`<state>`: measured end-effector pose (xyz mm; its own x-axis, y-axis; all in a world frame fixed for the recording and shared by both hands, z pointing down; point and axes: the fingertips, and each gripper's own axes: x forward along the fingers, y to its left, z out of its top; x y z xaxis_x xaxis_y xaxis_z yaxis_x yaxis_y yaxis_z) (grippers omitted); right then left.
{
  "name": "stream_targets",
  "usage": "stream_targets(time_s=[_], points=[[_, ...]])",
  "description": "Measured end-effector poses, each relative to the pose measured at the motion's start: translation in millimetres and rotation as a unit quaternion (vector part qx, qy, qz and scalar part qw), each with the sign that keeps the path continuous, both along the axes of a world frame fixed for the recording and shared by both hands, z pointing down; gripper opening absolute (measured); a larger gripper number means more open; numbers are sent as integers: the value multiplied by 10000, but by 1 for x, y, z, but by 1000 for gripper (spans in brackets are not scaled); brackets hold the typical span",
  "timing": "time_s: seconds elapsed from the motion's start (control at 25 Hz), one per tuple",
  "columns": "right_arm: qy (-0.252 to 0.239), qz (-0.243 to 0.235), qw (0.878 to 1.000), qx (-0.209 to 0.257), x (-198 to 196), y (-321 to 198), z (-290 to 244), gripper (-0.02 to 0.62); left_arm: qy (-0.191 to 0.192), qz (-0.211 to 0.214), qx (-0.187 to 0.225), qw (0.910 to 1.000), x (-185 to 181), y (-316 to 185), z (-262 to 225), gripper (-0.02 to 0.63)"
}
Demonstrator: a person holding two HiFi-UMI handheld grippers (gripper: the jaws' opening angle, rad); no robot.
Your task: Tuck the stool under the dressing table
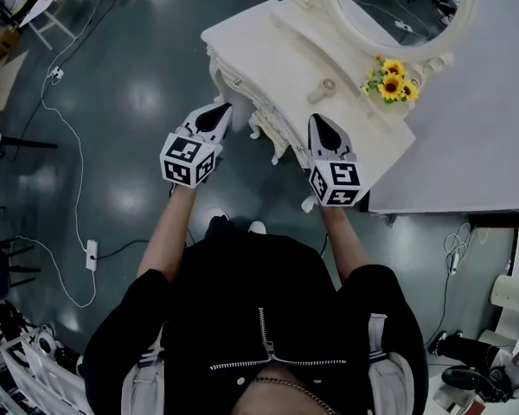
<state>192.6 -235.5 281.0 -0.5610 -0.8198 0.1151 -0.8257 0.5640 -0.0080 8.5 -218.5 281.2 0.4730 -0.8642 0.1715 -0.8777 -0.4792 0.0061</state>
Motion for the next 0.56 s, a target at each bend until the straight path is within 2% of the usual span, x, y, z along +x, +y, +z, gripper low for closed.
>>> stream_targets(time_s=[0.56], points=[[-19,-61,10000,41,-3,10,2,6,-29,-83,8,10000,-4,12,3,21]])
